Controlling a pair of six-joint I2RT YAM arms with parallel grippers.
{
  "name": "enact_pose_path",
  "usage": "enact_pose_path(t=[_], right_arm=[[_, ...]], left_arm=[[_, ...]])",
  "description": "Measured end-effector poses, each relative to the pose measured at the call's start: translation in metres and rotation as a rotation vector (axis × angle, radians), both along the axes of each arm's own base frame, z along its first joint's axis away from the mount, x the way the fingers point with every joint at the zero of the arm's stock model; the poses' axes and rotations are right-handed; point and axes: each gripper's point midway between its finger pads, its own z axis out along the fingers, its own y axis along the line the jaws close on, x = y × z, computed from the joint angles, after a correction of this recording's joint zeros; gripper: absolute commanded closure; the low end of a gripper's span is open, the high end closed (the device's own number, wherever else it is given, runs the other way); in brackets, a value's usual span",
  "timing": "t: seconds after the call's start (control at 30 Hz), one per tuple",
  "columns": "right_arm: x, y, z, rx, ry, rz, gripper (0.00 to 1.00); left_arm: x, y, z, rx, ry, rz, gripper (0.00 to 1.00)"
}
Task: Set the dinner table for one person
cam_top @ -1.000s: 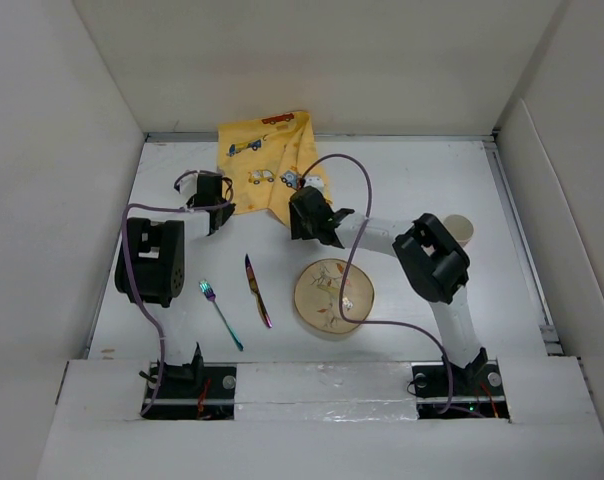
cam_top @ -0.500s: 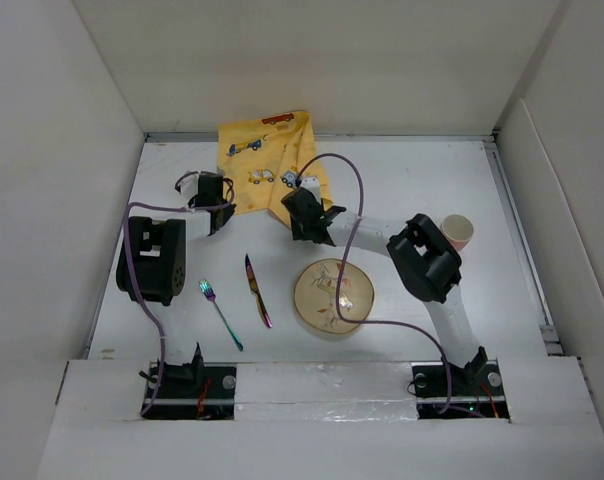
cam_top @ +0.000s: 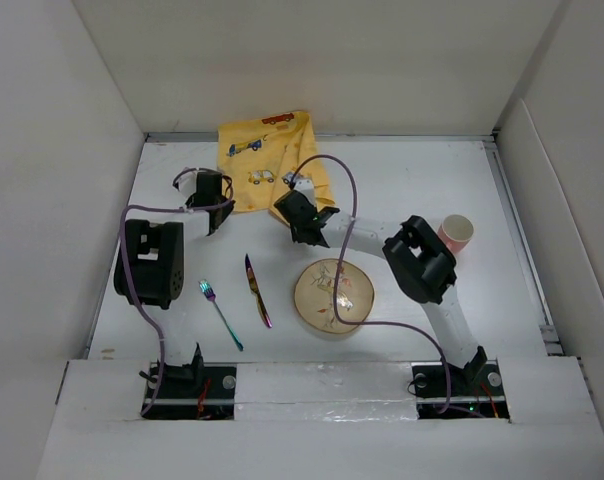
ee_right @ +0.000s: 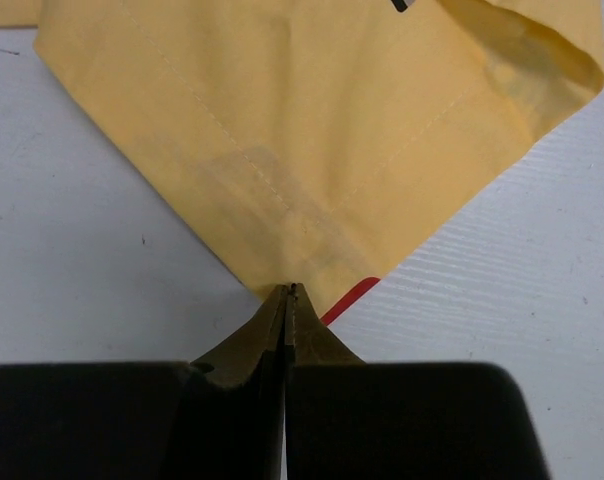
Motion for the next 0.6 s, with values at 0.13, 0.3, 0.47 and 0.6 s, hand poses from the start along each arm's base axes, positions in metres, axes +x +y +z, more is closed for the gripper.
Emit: enact_pose_path(t=[0.13,0.3,0.47,0.6], right_arm=[[-0.007,-0.012,0.000,-0.012,0.000,-0.020,0.83],[-0.016,-0.033,0.000,-0.026,0.006,-0.047,0.65],[-0.016,-0.051,0.000,-0.016,0.014,-0.072,0.49],[-0.016,-0.054,-0.001,0.004,0.026,-0.069,0.47]], left_arm=[[0.003,0.000,0.019,-0.005,-0.047,0.001,1.00],[0.005,0.003,0.025,-0.007,-0.065,0.009,1.00],[-0.001,0.015,0.021,-0.011,-0.060,0.033,1.00],[-0.001,0.016,0.021,-0.012,-0.062,0.036,1.00]])
